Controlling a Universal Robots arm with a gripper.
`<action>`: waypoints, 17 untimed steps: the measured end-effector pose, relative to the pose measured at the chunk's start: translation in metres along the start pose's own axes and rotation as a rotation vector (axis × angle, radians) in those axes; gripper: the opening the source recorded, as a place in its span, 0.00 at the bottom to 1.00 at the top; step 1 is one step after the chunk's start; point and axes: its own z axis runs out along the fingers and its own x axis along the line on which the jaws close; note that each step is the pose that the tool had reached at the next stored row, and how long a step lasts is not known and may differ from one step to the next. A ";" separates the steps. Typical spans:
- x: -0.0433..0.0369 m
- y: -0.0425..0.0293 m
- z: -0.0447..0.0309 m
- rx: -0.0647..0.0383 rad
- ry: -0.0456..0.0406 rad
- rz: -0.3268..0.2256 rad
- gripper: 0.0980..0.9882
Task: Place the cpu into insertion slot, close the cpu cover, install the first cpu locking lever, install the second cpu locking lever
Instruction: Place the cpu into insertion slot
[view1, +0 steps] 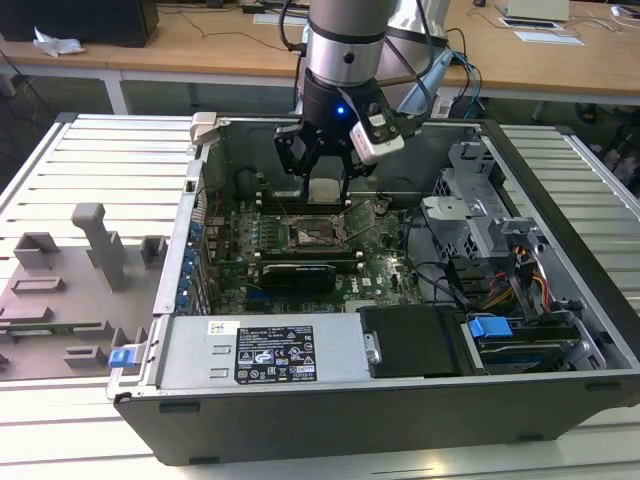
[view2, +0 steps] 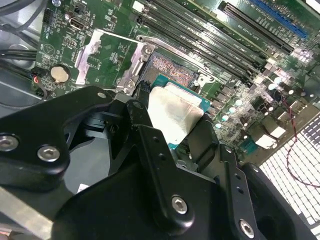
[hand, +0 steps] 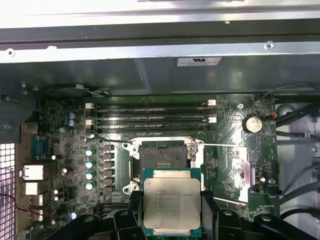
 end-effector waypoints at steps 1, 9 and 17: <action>0.0002 0.0001 0.0021 0.000 0.0001 0.000 0.50; 0.0002 0.0023 0.0164 0.000 0.0002 0.000 0.50; -0.0016 0.0036 0.0206 0.000 0.0005 0.000 0.50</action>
